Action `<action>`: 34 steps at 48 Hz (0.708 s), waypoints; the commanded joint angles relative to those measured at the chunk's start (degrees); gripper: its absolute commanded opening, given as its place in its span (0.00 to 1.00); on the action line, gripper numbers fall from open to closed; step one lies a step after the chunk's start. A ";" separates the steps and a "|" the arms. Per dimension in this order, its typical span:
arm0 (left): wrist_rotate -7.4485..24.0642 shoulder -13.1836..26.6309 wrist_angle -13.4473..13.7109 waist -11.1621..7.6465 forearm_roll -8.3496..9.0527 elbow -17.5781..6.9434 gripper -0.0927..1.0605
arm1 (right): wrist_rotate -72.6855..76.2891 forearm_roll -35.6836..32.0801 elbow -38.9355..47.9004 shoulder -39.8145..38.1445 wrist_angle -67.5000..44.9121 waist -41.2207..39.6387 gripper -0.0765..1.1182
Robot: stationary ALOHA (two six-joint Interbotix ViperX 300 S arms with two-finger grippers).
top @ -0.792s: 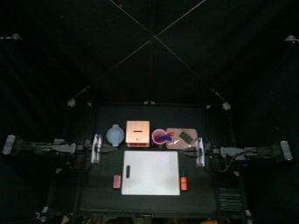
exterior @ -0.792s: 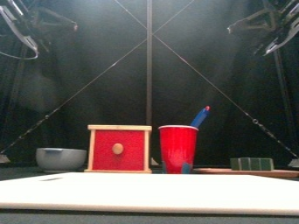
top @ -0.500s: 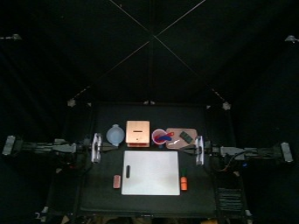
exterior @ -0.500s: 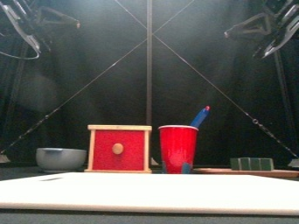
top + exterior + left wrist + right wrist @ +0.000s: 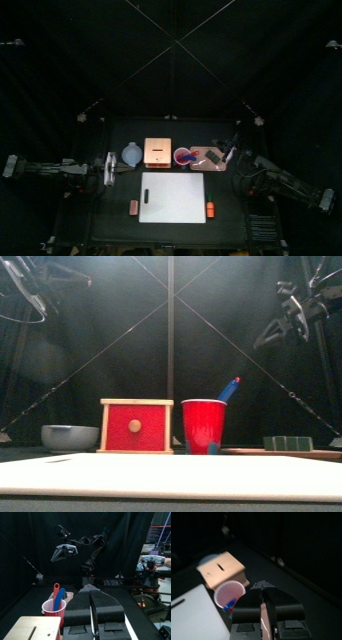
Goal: Place sushi on board then cut the sushi with the knife then place the pieces on the plate
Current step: Place the sushi on the board
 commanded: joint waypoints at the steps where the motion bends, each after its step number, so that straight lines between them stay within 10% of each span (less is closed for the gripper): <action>1: -0.09 0.26 -0.53 -0.09 0.09 -0.70 0.14 | -0.18 0.53 -3.43 2.20 13.10 -4.13 0.05; 16: 0.00 0.26 -0.53 0.00 0.18 0.00 0.14 | -0.09 2.81 -3.08 5.80 25.31 -3.34 0.17; 34: 0.00 0.26 -0.53 0.00 0.18 0.62 0.14 | 0.18 4.04 -2.55 14.24 24.26 -3.60 0.68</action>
